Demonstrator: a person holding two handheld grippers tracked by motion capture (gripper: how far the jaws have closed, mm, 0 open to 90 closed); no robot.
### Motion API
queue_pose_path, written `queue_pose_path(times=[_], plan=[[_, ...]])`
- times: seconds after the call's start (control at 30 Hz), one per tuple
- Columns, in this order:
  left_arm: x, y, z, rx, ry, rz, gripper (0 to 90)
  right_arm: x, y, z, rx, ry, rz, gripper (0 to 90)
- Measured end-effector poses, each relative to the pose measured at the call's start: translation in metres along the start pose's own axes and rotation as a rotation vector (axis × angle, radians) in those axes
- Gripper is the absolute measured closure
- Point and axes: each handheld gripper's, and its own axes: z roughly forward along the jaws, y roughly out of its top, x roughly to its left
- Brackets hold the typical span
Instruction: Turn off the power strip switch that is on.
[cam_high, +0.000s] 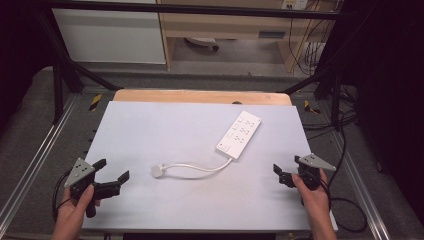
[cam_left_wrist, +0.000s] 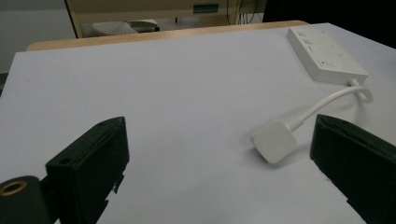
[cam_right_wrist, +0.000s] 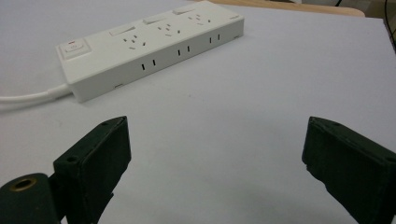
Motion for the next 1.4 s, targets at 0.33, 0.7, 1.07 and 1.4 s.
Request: queue_pose_path(times=[0.33, 0.7, 1.07, 1.4], plan=[[0.0, 0.0, 0.001, 0.006, -0.008, -0.008, 4.6, 0.006, 0.002, 0.003, 0.005, 0.028, -0.036, 8.6], [0.001, -0.001, 0.0, 0.009, -0.009, -0.013, 4.6, 0.014, 0.007, 0.005, -0.021, 0.043, -0.089, 5.3], [0.002, -0.003, -0.003, 0.012, 0.004, -0.014, 4.6, 0.02, 0.012, 0.01, -0.041, 0.056, -0.105, 5.0], [0.002, -0.005, -0.007, 0.01, 0.014, -0.028, 4.6, 0.026, 0.02, 0.009, -0.093, 0.052, -0.099, 4.7]])
